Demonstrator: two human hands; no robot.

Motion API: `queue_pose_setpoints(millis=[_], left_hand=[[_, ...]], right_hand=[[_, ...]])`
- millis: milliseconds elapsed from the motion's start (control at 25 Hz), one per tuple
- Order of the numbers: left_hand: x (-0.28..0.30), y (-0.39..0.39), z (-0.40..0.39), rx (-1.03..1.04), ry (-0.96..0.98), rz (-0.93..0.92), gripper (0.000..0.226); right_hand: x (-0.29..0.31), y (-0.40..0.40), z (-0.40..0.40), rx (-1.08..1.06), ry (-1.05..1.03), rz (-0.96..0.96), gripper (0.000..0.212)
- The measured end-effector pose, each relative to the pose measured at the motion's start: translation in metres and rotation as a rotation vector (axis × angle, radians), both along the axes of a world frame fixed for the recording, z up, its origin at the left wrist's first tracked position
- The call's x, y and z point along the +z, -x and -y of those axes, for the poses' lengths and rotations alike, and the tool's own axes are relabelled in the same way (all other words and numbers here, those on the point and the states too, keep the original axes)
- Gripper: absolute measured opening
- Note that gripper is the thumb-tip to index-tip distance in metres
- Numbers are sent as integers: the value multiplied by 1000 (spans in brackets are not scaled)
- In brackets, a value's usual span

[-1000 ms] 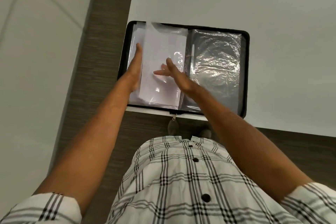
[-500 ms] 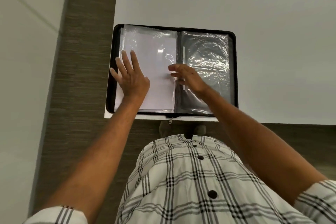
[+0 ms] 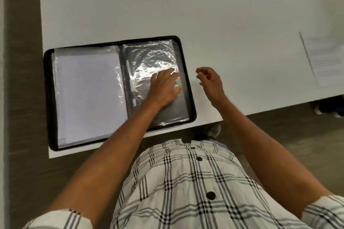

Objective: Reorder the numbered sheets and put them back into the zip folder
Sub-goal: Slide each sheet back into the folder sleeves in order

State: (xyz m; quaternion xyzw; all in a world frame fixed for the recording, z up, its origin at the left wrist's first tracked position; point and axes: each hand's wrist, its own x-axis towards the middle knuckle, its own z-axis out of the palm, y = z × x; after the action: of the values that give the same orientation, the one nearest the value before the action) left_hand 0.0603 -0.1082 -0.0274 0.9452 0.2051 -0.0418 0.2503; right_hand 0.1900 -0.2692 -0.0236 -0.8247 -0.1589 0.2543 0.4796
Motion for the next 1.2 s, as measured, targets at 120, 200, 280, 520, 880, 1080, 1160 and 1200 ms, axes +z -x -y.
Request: queue_pose_setpoints(millis=[120, 200, 280, 520, 880, 1080, 1160, 1200], left_hand=[[-2, -78, 40, -62, -8, 5, 59], [0, -136, 77, -94, -5, 4, 59], [4, -189, 117, -126, -8, -2, 60], [12, -339, 238, -219, 8, -26, 61], [-14, -467, 346, -363, 10, -148, 68], [-23, -497, 379, -372, -68, -229, 73], [-23, -504, 386, -328, -48, -227, 74], [-24, -508, 388, -296, -25, -233, 73]], right_hand=[[0, -61, 53, -62, 44, 127, 21], [-2, -111, 97, -117, 57, 160, 23], [-4, -158, 138, -145, 73, 186, 25], [2, -282, 257, -235, 130, 203, 28], [-28, -409, 376, -377, 336, 218, 47], [-46, -435, 404, -198, 718, 220, 74], [-49, -432, 403, -156, 724, 220, 76], [-50, -430, 402, -146, 724, 248, 76]])
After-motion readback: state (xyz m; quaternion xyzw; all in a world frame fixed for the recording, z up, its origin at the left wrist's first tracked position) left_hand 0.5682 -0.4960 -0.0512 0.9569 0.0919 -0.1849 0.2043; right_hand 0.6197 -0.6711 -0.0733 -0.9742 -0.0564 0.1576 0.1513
